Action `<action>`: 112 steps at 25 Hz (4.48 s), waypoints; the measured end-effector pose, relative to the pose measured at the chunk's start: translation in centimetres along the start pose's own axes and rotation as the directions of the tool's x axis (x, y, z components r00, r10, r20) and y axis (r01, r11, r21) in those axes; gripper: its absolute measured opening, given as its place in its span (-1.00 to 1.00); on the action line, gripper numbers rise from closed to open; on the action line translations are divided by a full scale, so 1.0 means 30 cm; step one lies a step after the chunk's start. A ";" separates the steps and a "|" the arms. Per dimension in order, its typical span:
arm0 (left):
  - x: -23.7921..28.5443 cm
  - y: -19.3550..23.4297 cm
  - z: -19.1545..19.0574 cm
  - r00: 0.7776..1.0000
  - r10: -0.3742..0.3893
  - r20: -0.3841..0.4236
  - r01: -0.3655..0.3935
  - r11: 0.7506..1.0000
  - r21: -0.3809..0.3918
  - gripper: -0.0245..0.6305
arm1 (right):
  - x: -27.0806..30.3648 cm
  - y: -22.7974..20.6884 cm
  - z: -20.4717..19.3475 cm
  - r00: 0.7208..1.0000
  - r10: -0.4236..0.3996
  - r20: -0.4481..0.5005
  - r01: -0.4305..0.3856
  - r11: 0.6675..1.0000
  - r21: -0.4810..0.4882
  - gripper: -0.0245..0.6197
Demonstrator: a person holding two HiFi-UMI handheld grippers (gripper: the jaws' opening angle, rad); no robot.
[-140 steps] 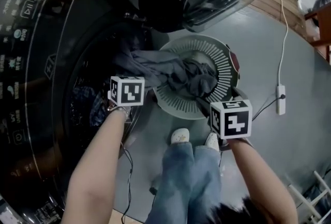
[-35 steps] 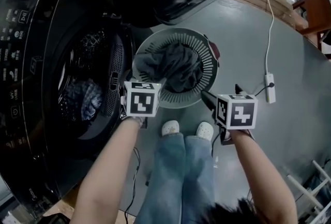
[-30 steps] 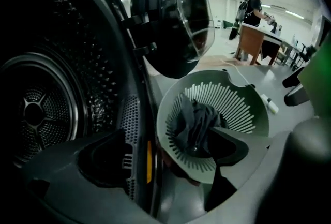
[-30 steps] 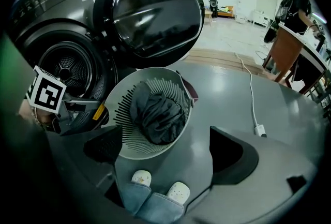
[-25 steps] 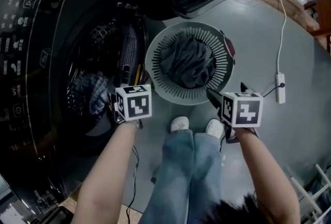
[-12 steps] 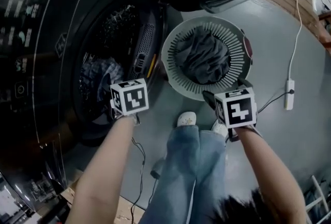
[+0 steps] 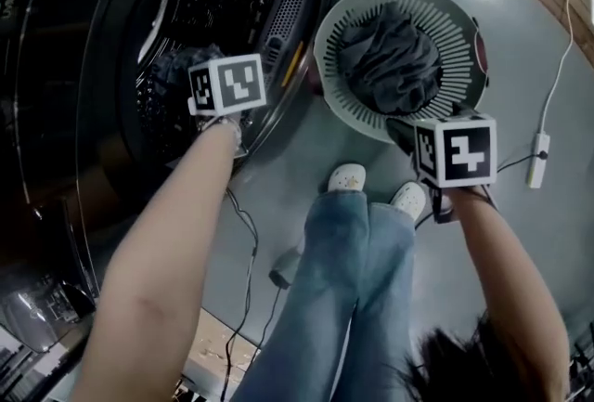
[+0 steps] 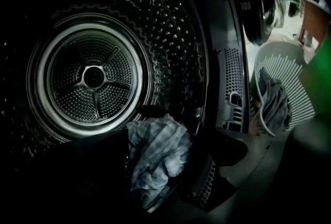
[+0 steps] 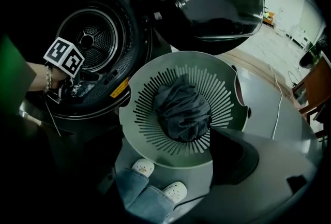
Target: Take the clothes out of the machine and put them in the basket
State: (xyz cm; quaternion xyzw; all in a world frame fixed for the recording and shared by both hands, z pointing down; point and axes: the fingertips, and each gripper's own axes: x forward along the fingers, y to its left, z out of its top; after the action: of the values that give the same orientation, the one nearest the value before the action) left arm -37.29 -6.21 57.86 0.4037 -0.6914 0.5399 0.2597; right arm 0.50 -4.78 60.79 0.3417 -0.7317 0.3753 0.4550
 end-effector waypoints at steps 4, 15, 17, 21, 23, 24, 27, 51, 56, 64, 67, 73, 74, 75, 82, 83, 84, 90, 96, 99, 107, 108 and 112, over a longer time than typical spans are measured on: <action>0.057 0.028 -0.014 0.998 0.041 -0.054 -0.037 0.996 0.081 0.51 | 0.015 0.000 0.024 1.000 -0.007 0.015 0.007 1.000 -0.006 0.71; 0.227 0.038 -0.105 0.983 0.080 -0.166 -0.060 0.991 0.122 0.07 | 0.071 0.007 0.064 1.000 -0.012 -0.006 0.012 1.000 0.018 0.71; 0.244 0.012 -0.128 0.977 0.047 -0.207 -0.027 0.995 0.100 -0.29 | 0.080 0.014 0.057 1.000 -0.009 -0.012 0.009 1.000 -0.009 0.71; 0.230 -0.014 -0.151 0.966 0.051 -0.253 -0.010 0.987 0.160 -0.85 | 0.085 0.022 0.048 1.000 -0.004 -0.014 0.004 1.000 -0.022 0.71; 0.213 -0.014 -0.147 0.967 0.056 -0.250 -0.017 0.988 0.154 -0.85 | 0.080 0.022 0.047 1.000 -0.003 -0.015 0.003 1.000 -0.019 0.71; 0.201 -0.015 -0.145 0.967 0.057 -0.248 -0.022 0.990 0.142 -0.85 | 0.075 0.023 0.048 1.000 -0.002 -0.015 0.002 1.000 -0.018 0.71; 0.153 -0.031 -0.125 0.969 0.066 -0.238 -0.039 0.992 0.116 -0.85 | 0.046 0.030 0.056 1.000 0.004 -0.014 -0.004 1.000 -0.020 0.71; -0.289 -0.306 0.117 0.987 -0.155 -0.047 0.156 0.987 0.020 -0.87 | -0.255 -0.110 0.028 0.997 0.007 0.081 -0.026 0.972 0.235 0.71; -0.368 -0.397 0.174 0.970 -0.241 0.013 0.241 0.970 -0.008 -0.87 | -0.278 -0.147 0.000 0.997 -0.002 0.082 -0.019 0.966 0.258 0.71; -0.485 -0.548 0.280 0.891 -0.430 0.142 0.437 0.899 -0.016 -0.88 | -0.289 -0.153 -0.024 0.995 0.009 0.095 -0.037 0.956 0.292 0.71; -0.555 -0.609 0.333 0.829 -0.519 0.208 0.523 0.852 0.041 -0.88 | -0.294 -0.159 -0.020 0.994 0.007 0.107 -0.040 0.951 0.305 0.71; -0.677 -0.709 0.424 0.643 -0.688 0.336 0.709 0.701 0.078 -0.88 | -0.298 -0.165 -0.022 0.994 0.002 0.113 -0.038 0.946 0.321 0.71; -0.691 -0.721 0.427 0.619 -0.706 0.344 0.728 0.680 0.085 -0.88 | -0.298 -0.166 -0.026 0.994 0.001 0.112 -0.038 0.945 0.325 0.71; -0.709 -0.733 0.432 0.587 -0.726 0.358 0.752 0.653 0.091 -0.88 | -0.298 -0.167 -0.029 0.994 0.000 0.112 -0.037 0.944 0.329 0.71; -0.764 -0.795 0.440 0.477 -0.785 0.395 0.815 0.563 0.135 -0.88 | -0.292 -0.164 -0.040 0.993 -0.002 0.121 -0.040 0.938 0.345 0.71; -0.751 -0.805 0.429 0.507 -0.776 0.375 0.791 0.592 0.156 -0.88 | -0.292 -0.165 -0.041 0.993 -0.002 0.122 -0.040 0.938 0.344 0.71; -0.743 -0.819 0.416 0.526 -0.775 0.351 0.773 0.608 0.181 -0.86 | -0.292 -0.167 -0.042 0.993 -0.003 0.122 -0.040 0.938 0.343 0.71; -0.704 -0.907 0.332 0.569 -0.791 0.227 0.746 0.612 0.262 0.23 | -0.280 -0.179 -0.063 0.993 -0.004 0.117 -0.038 0.934 0.356 0.71; -0.670 -0.916 0.304 0.595 -0.776 0.208 0.717 0.630 0.299 0.27 | -0.262 -0.189 -0.084 0.994 -0.005 0.105 -0.034 0.932 0.361 0.71; -0.634 -0.896 0.287 0.618 -0.760 0.201 0.699 0.649 0.300 0.29 | -0.250 -0.186 -0.094 0.995 -0.002 0.098 -0.033 0.931 0.362 0.71; -0.488 -0.777 0.240 0.711 -0.672 0.205 0.584 0.727 0.361 0.32 | -0.190 -0.162 -0.099 0.997 0.007 0.082 -0.037 0.931 0.364 0.71; -0.471 -0.761 0.235 0.721 -0.662 0.207 0.573 0.737 0.359 0.33 | -0.181 -0.156 -0.100 0.997 0.010 0.079 -0.038 0.931 0.364 0.71; -0.388 -0.692 0.212 0.773 -0.604 0.194 0.518 0.778 0.355 0.36 | -0.146 -0.135 -0.094 0.997 0.014 0.070 -0.038 0.930 0.365 0.71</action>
State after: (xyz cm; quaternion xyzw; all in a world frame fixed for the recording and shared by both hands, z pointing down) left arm -13.10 -10.95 57.94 0.7022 -0.4842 0.4619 0.2432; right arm 6.61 -3.63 58.57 0.4231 -0.6679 0.4997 0.3538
